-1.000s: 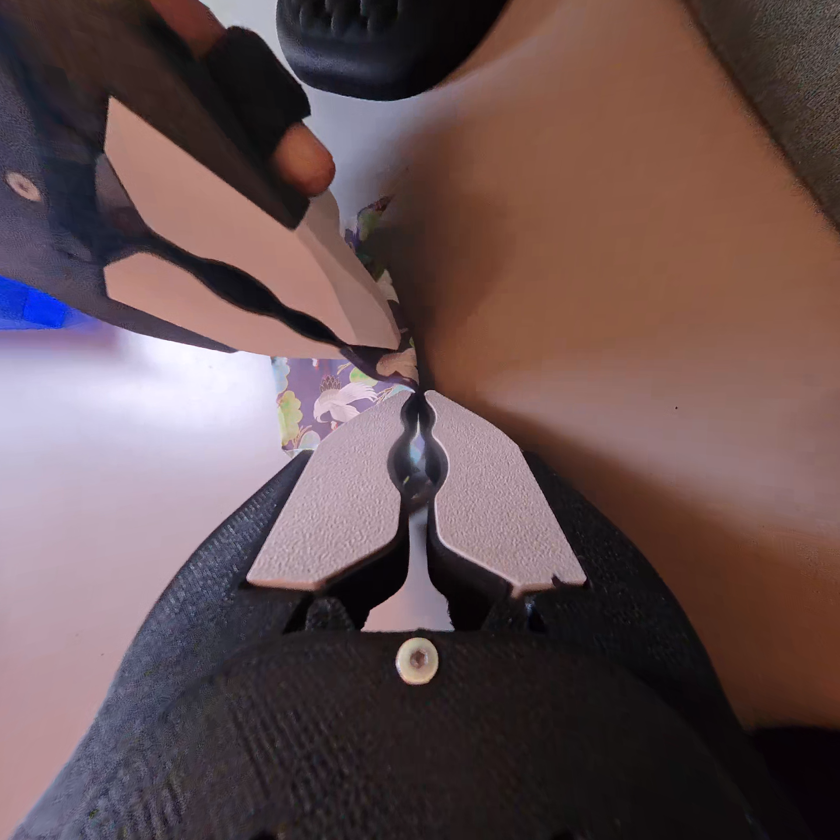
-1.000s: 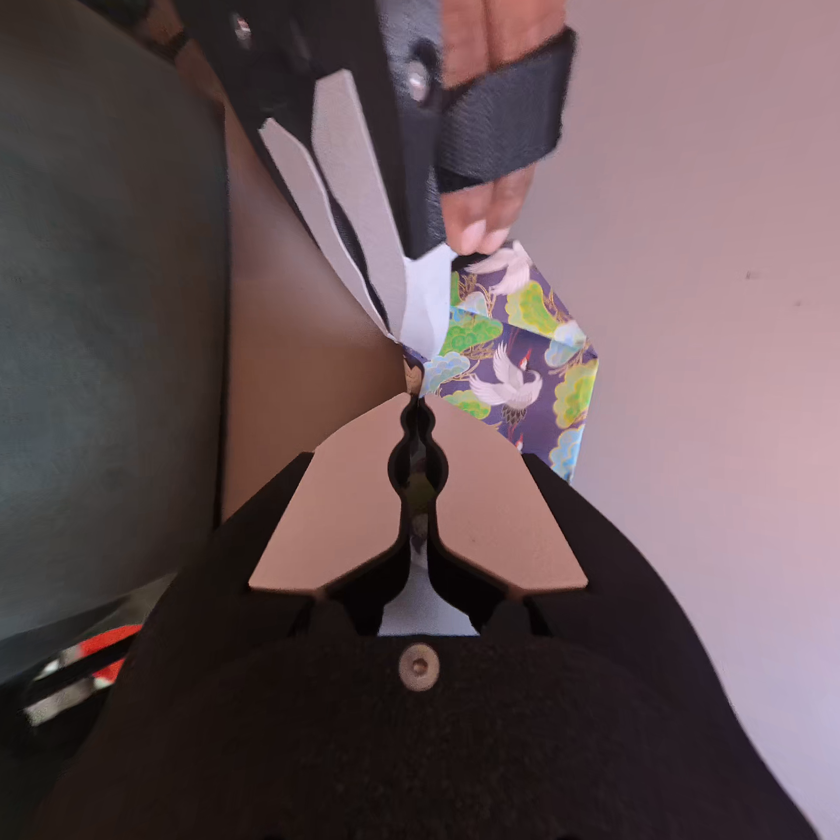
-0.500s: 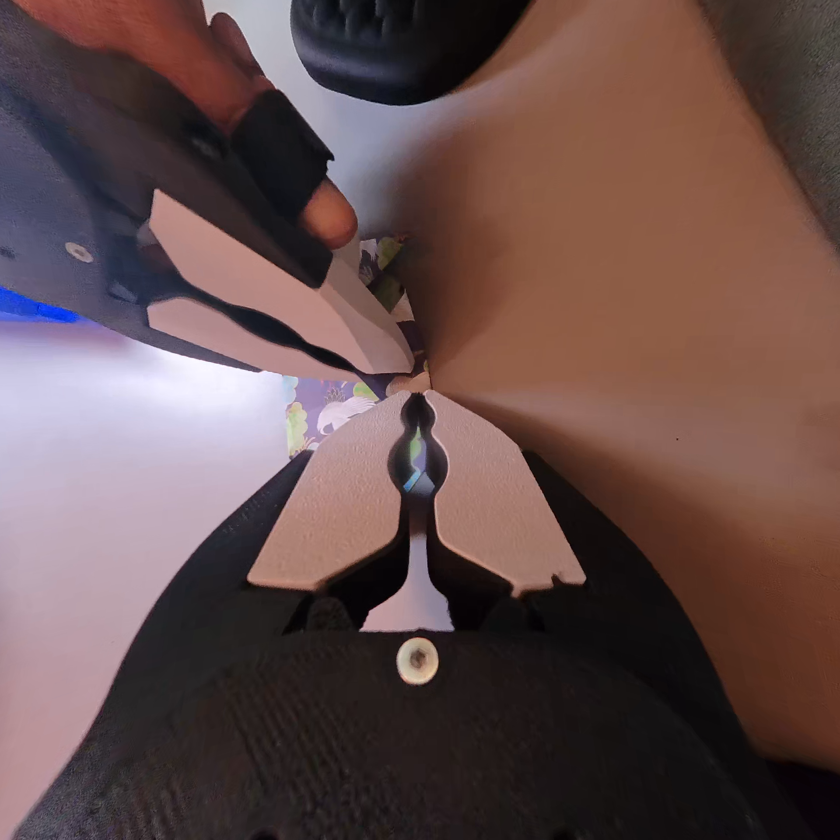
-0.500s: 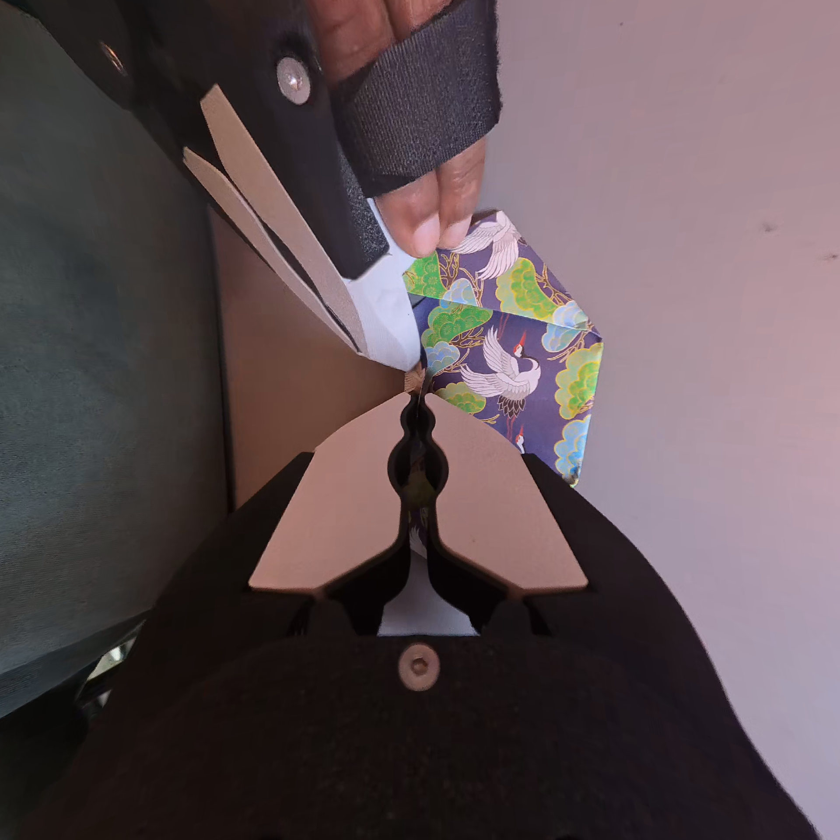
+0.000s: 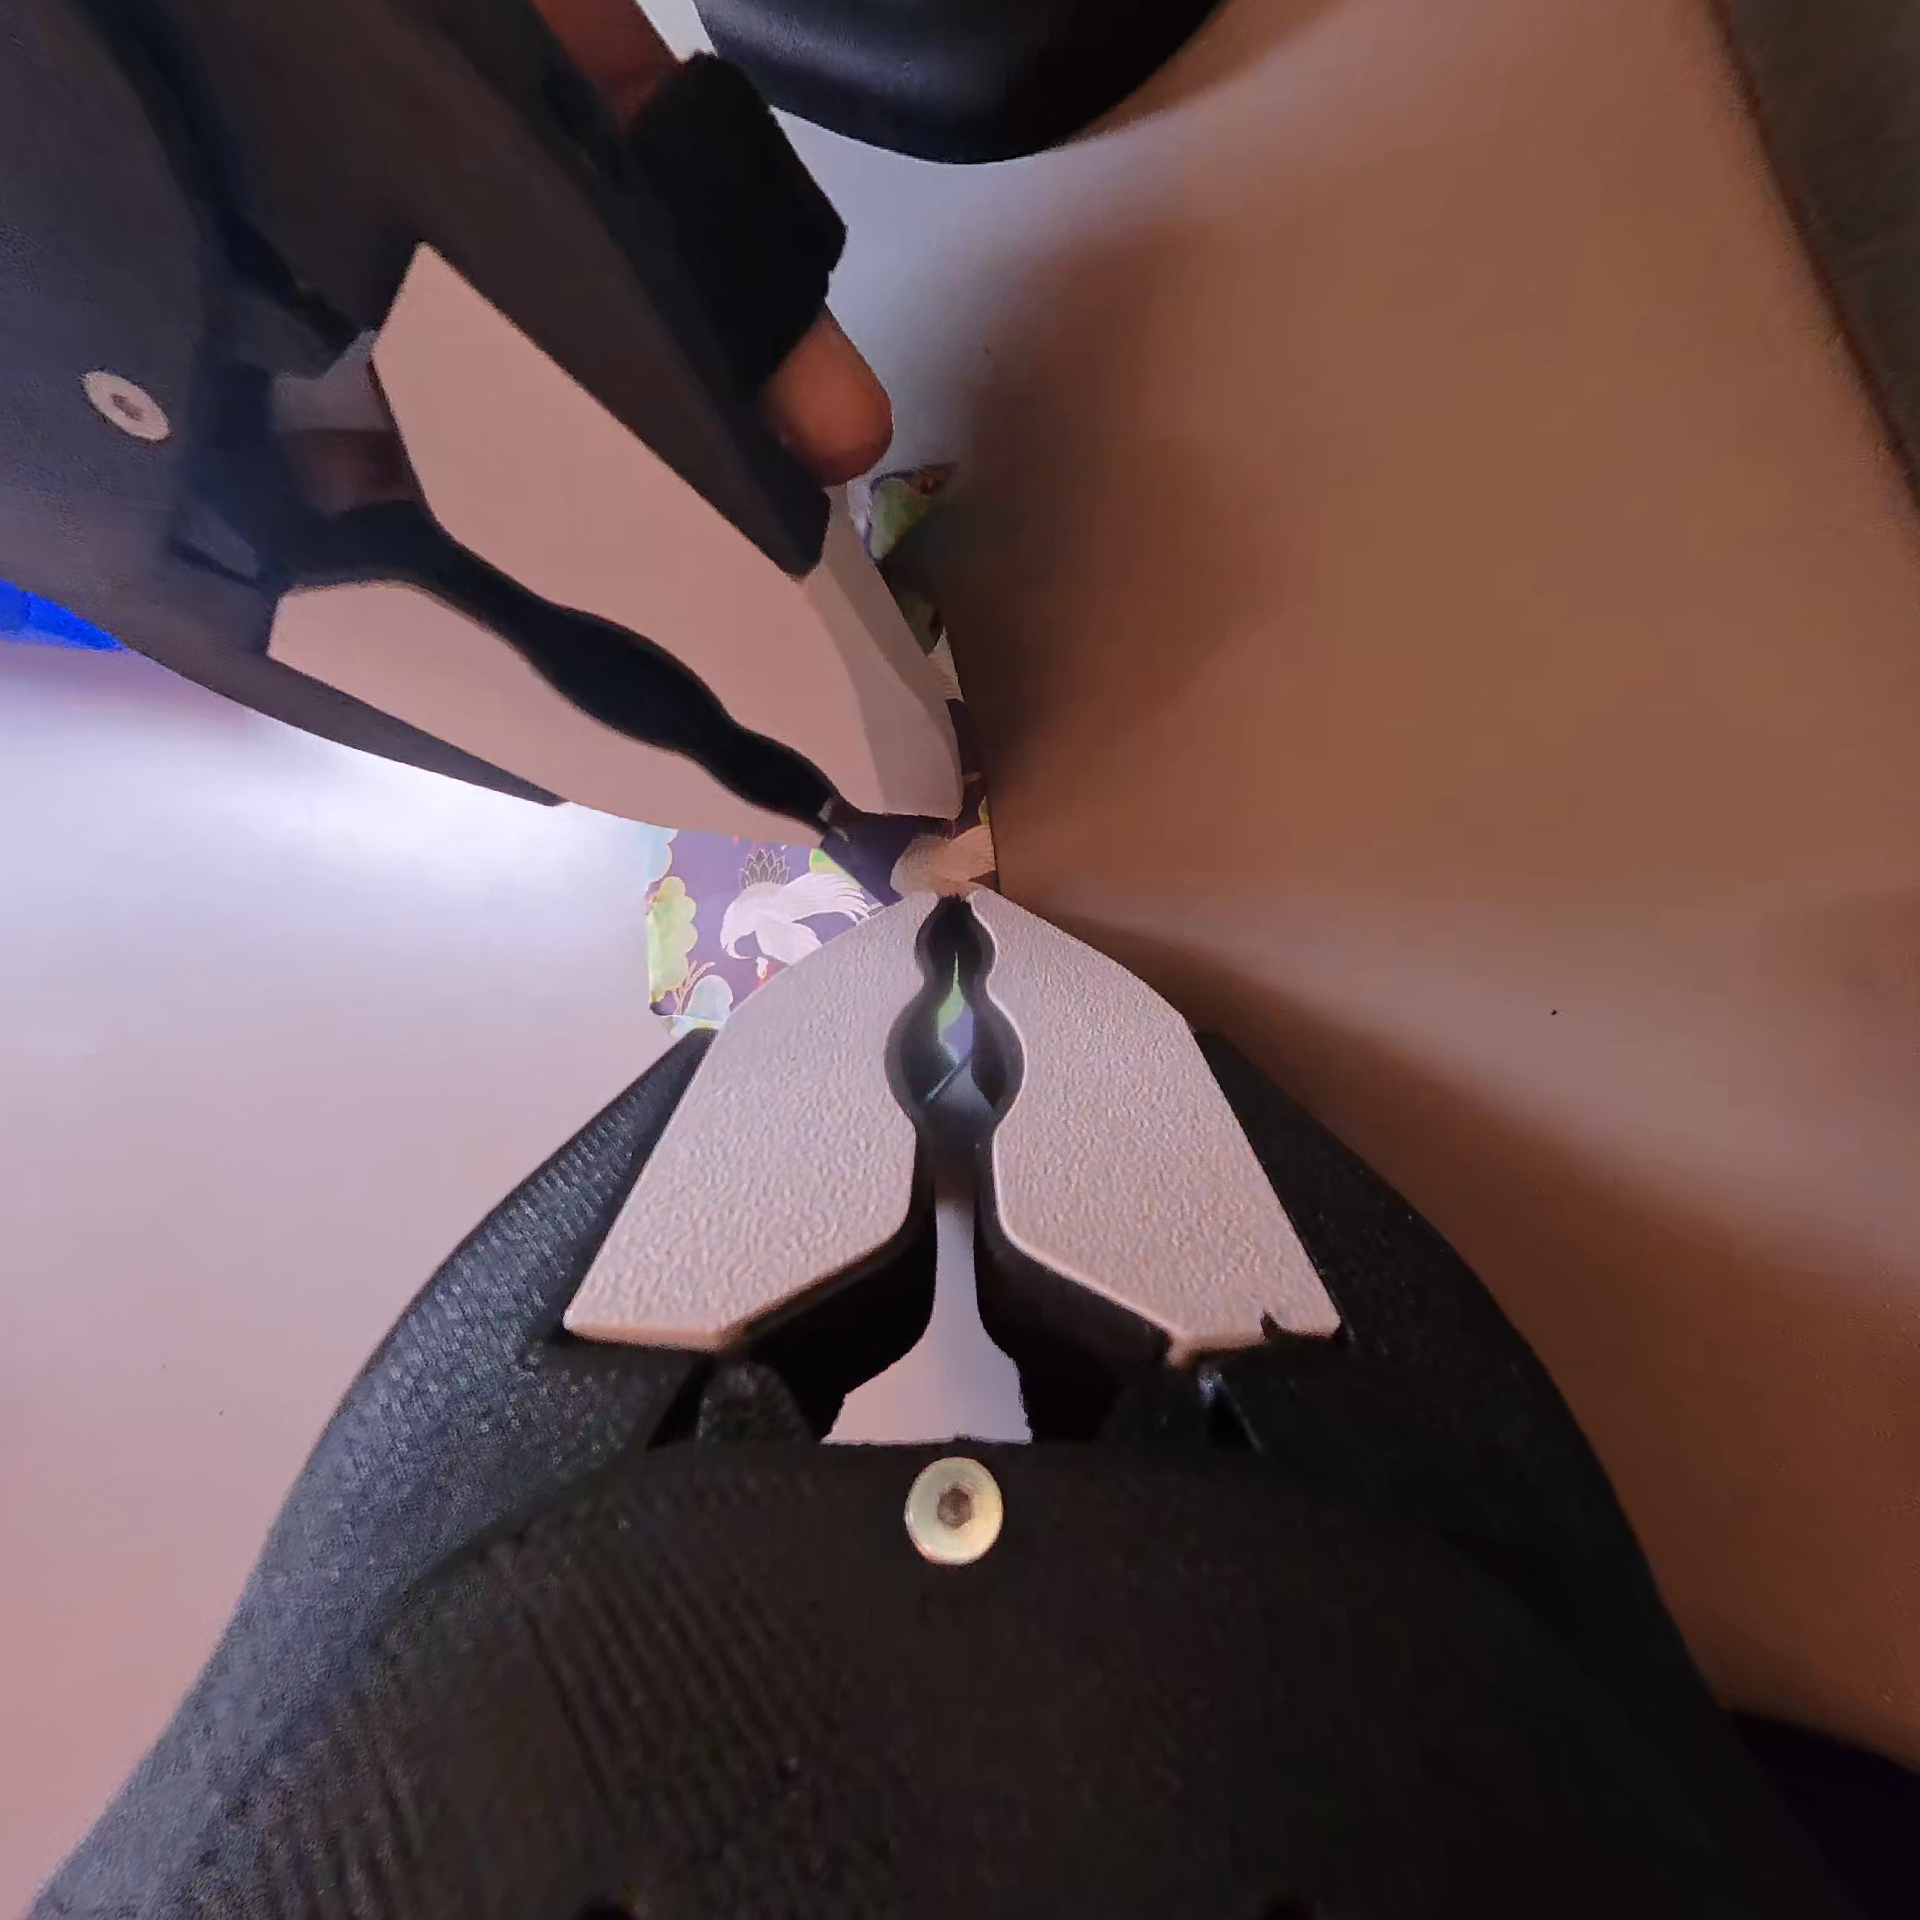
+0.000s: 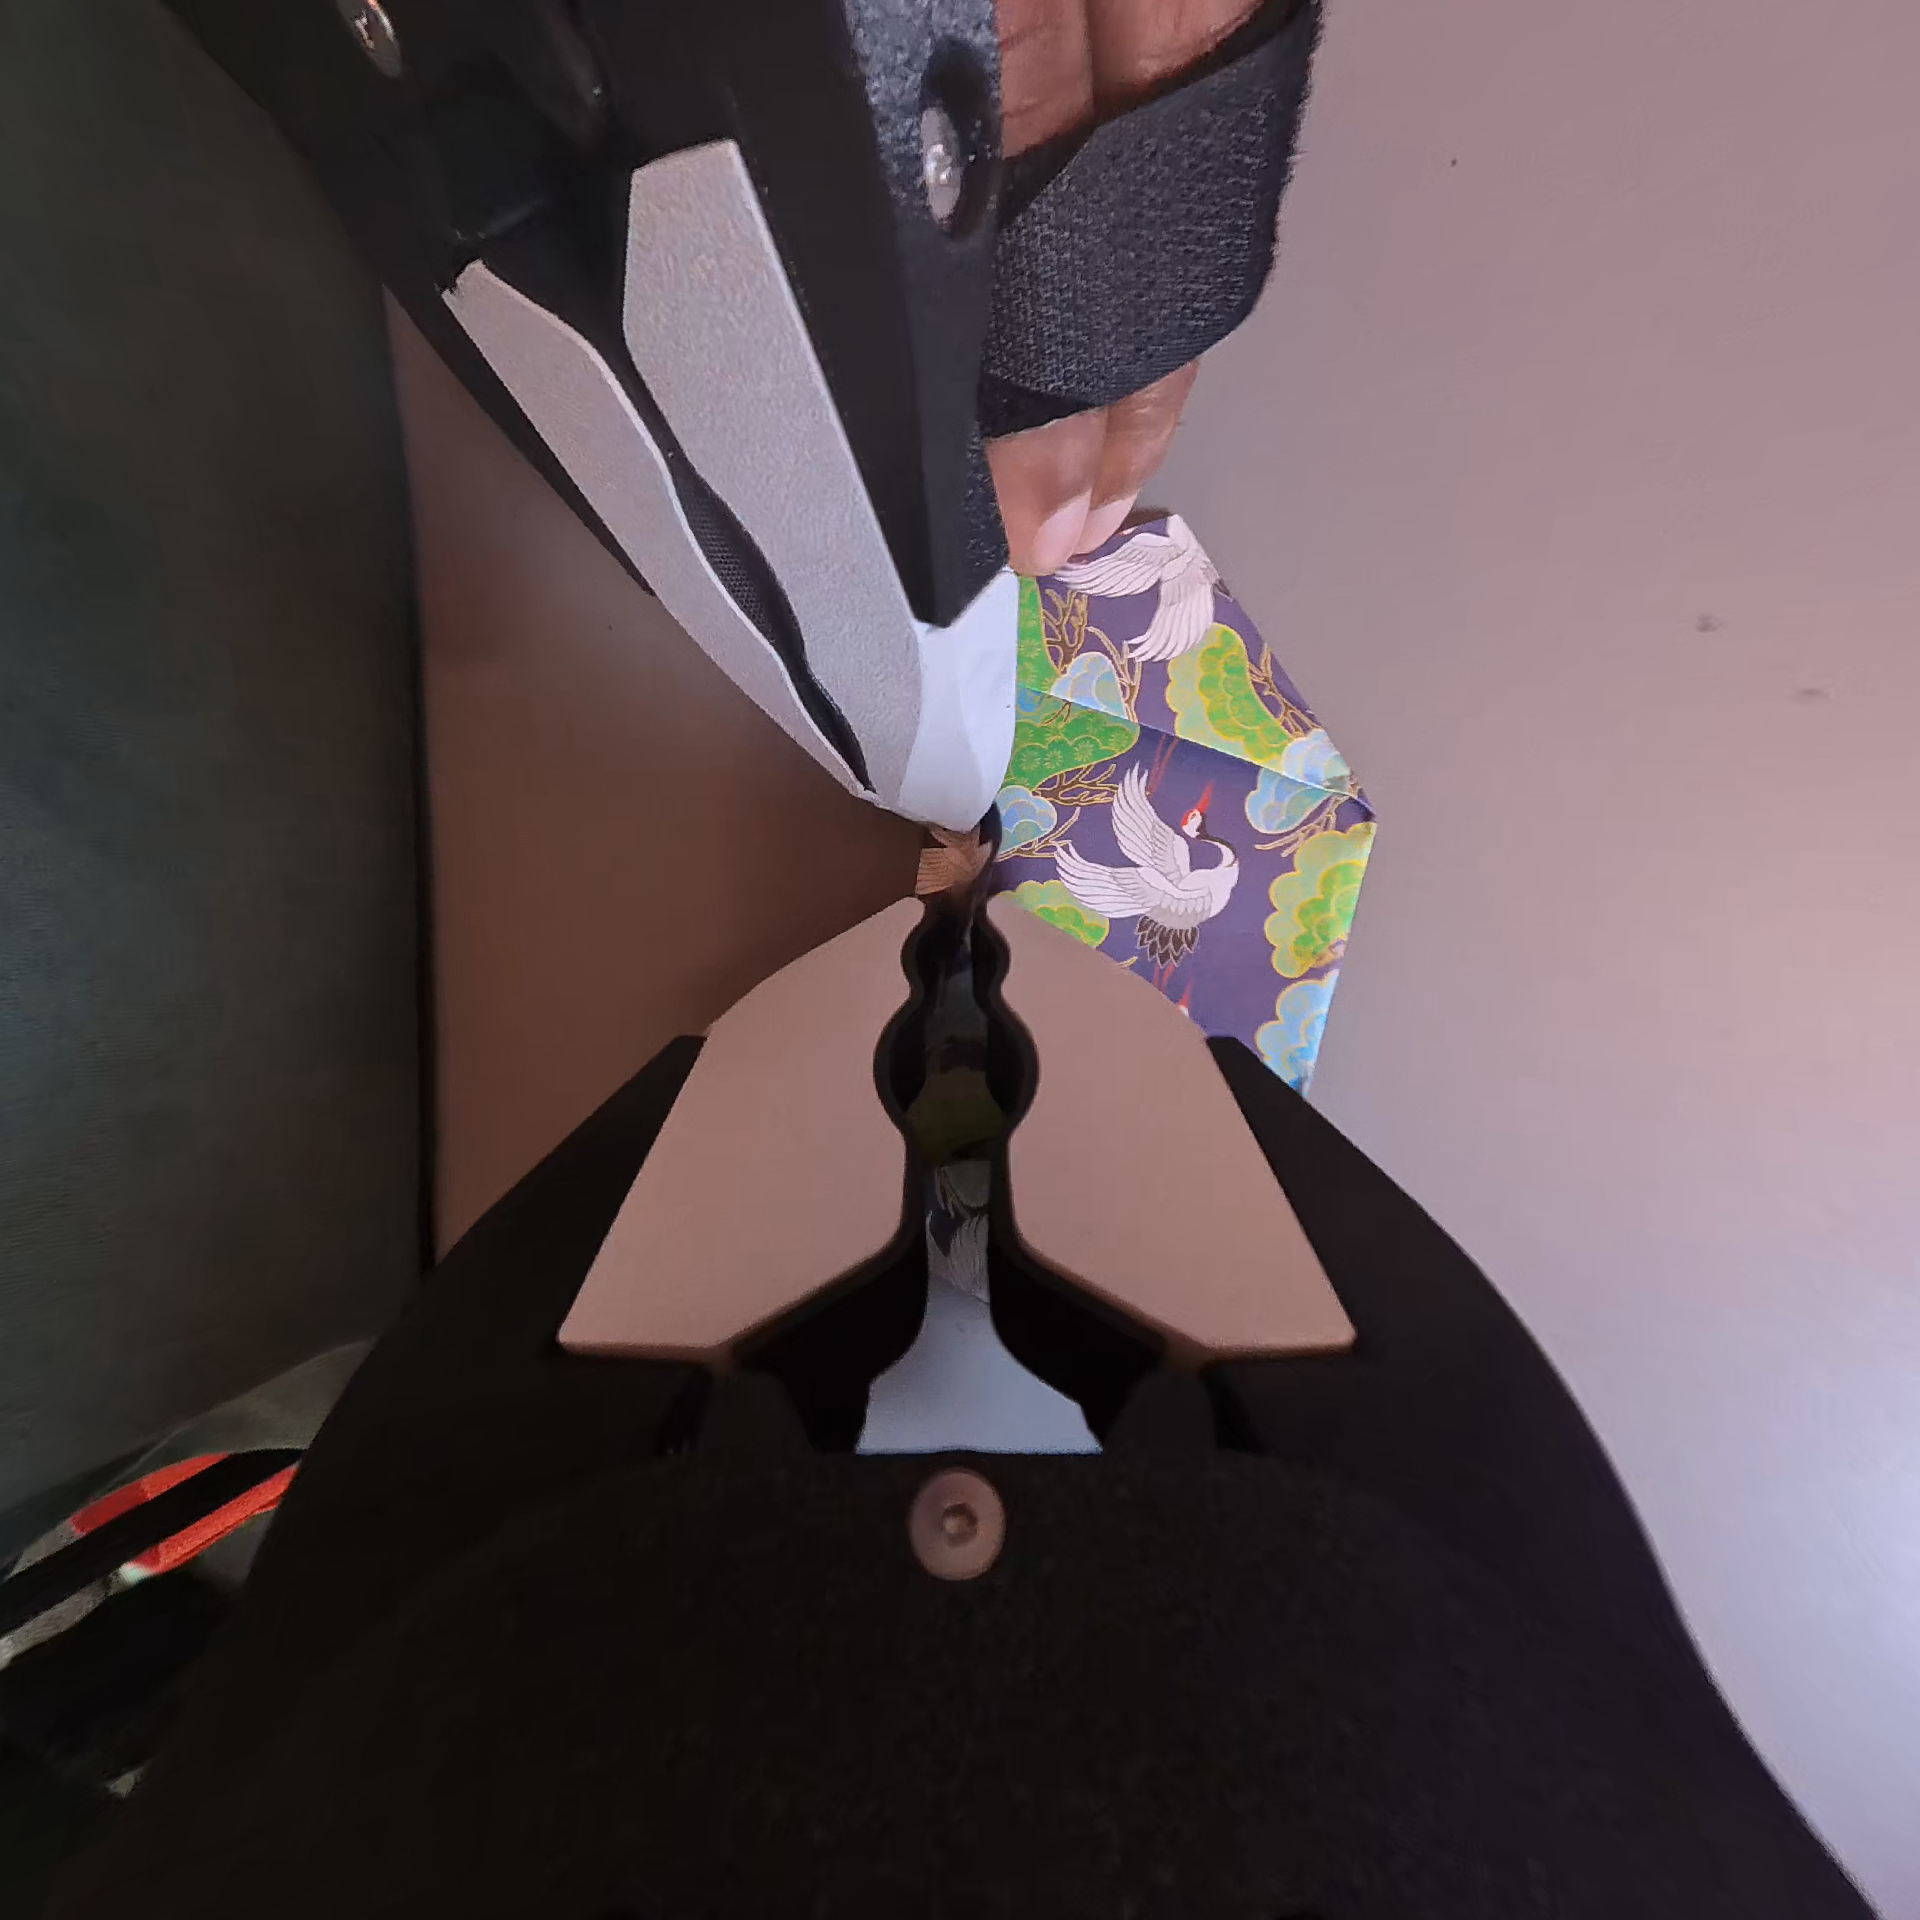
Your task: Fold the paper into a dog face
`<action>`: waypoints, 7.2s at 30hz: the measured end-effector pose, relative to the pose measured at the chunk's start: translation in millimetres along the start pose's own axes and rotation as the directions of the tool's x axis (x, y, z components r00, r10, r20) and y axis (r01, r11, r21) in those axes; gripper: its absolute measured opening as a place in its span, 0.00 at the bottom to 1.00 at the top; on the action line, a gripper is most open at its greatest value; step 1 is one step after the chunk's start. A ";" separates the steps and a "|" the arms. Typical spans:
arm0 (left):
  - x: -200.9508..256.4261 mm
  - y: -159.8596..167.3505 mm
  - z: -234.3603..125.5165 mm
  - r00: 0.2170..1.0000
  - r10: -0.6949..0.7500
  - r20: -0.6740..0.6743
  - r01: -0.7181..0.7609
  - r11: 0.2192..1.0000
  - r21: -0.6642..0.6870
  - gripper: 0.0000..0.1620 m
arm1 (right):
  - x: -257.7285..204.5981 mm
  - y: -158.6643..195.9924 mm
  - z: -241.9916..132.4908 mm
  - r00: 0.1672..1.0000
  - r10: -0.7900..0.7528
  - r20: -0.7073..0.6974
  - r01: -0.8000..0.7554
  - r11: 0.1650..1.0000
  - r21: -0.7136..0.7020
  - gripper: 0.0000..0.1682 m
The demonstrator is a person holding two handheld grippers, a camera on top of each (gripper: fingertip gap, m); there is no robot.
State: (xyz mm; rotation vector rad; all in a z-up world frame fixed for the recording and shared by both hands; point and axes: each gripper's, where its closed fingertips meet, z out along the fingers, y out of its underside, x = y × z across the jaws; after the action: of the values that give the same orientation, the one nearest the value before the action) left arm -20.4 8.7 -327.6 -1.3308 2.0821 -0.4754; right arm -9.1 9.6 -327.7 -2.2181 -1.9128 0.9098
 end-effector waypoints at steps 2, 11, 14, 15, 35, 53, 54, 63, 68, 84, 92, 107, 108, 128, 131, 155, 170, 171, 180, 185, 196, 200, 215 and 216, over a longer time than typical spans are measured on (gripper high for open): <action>0.0 0.1 0.0 1.000 -0.005 0.002 0.005 1.000 -0.005 0.00 | 2.0 -2.4 -7.7 0.999 -0.024 -0.033 0.024 0.999 0.024 0.06; 0.2 0.0 0.2 0.999 -0.032 -0.008 0.032 0.999 0.001 0.00 | -20.8 -13.4 -15.7 0.903 -0.377 -0.205 0.395 0.917 0.052 0.00; 0.3 0.0 0.2 1.000 -0.031 -0.003 0.031 1.000 0.002 0.00 | -11.1 0.6 1.9 0.908 -0.378 -0.181 0.379 0.925 -0.030 0.00; 0.3 0.0 0.1 1.000 -0.030 -0.001 0.030 1.000 0.003 0.00 | -9.3 2.4 4.3 0.909 -0.378 -0.174 0.378 0.925 -0.037 0.00; 0.4 -6.4 5.0 0.998 0.059 0.034 -0.060 0.998 0.019 0.00 | -7.2 0.2 4.5 0.984 -0.176 -0.025 0.176 0.984 0.017 0.00; 0.4 -5.2 4.9 0.998 -0.055 0.000 0.055 0.998 0.013 0.00 | -1.9 20.8 -7.5 0.964 -0.236 -0.125 0.233 0.972 -0.031 0.00; 0.5 -5.2 4.8 0.998 -0.057 0.002 0.057 0.998 0.012 0.00 | -1.9 20.8 -7.5 0.953 -0.262 -0.150 0.258 0.965 -0.045 0.00; 0.3 -5.5 4.9 0.998 -0.057 0.010 0.057 0.998 0.012 0.00 | -7.2 3.5 -8.4 0.903 -0.357 -0.238 0.362 0.932 -0.023 0.00; 0.3 -5.4 4.9 0.998 -0.054 0.012 0.054 0.998 0.016 0.00 | -3.6 1.6 2.5 0.902 -0.373 -0.216 0.369 0.928 -0.059 0.00; 0.7 -3.5 3.7 0.999 -0.037 0.014 0.037 0.999 0.022 0.00 | -5.0 12.9 -2.0 0.864 -0.412 -0.291 0.412 0.909 -0.064 0.00; 0.8 -3.1 3.4 0.999 -0.053 0.008 0.053 0.998 0.027 0.00 | -7.6 23.5 -6.5 0.880 -0.373 -0.293 0.379 0.925 -0.036 0.00; -55.5 -7.2 -51.7 0.887 -0.456 -0.069 0.449 0.821 0.353 0.23 | 38.7 27.7 -54.4 0.967 0.083 -0.242 -0.001 0.947 0.320 0.20; -53.4 5.9 -48.9 0.860 -0.500 -0.106 0.507 0.811 0.290 0.29 | 40.1 30.8 -50.8 0.966 0.090 -0.241 -0.013 0.952 0.305 0.20; -31.0 32.4 -13.6 0.930 -0.367 -0.012 0.368 0.930 0.021 0.09 | 42.7 26.3 -35.4 0.949 0.025 -0.314 0.038 0.981 0.192 0.16; -32.2 31.9 -13.3 0.946 -0.324 0.020 0.324 0.946 0.022 0.07 | 45.4 22.5 -34.5 0.960 0.055 -0.274 -0.003 0.983 0.186 0.16; -28.1 28.5 -12.9 0.898 -0.434 -0.068 0.438 0.896 0.076 0.24 | 28.9 23.6 -30.4 0.968 -0.009 -0.249 0.049 0.987 0.152 0.10; -26.9 24.7 -12.0 0.908 -0.415 -0.052 0.418 0.905 0.080 0.22 | 32.8 19.5 -22.9 0.921 -0.014 -0.390 0.054 0.994 0.091 0.00; -26.9 24.7 -12.0 0.907 -0.419 -0.054 0.422 0.903 0.081 0.22 | 32.4 19.1 -22.7 0.921 -0.007 -0.389 0.054 0.993 0.109 0.00; -24.2 21.8 -9.5 0.902 -0.425 -0.076 0.431 0.899 0.084 0.21 | 28.1 4.0 -33.3 0.930 -0.009 -0.368 0.092 0.974 0.208 0.13; -24.6 21.8 -10.5 0.906 -0.419 -0.065 0.423 0.902 0.084 0.21 | 33.2 10.3 -17.7 0.925 -0.045 -0.378 0.091 0.990 0.104 0.11; -26.7 17.0 -16.1 0.888 -0.450 -0.098 0.460 0.878 0.131 0.21 | 32.8 4.8 -22.3 0.917 -0.026 -0.398 0.103 0.979 0.173 0.00; -27.3 12.7 -18.2 0.865 -0.482 -0.140 0.500 0.851 0.163 0.23 | 27.0 -11.0 -44.1 0.904 -0.043 -0.425 0.175 0.945 0.277 0.00; -42.3 -11.9 -47.5 0.781 -0.542 -0.310 0.624 0.702 0.344 0.00 | 16.0 -37.5 -99.6 0.907 0.030 -0.419 0.233 0.795 0.560 0.02; -43.8 -10.5 -50.2 0.766 -0.554 -0.326 0.642 0.685 0.344 0.00 | 17.3 -36.1 -103.9 0.912 0.038 -0.409 0.227 0.784 0.577 0.09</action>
State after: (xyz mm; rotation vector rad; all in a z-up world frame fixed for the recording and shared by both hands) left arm -33.3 42.5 -270.7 -1.7115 1.4754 -1.3303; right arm 9.3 66.3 -233.7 -1.7189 -1.2789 0.8210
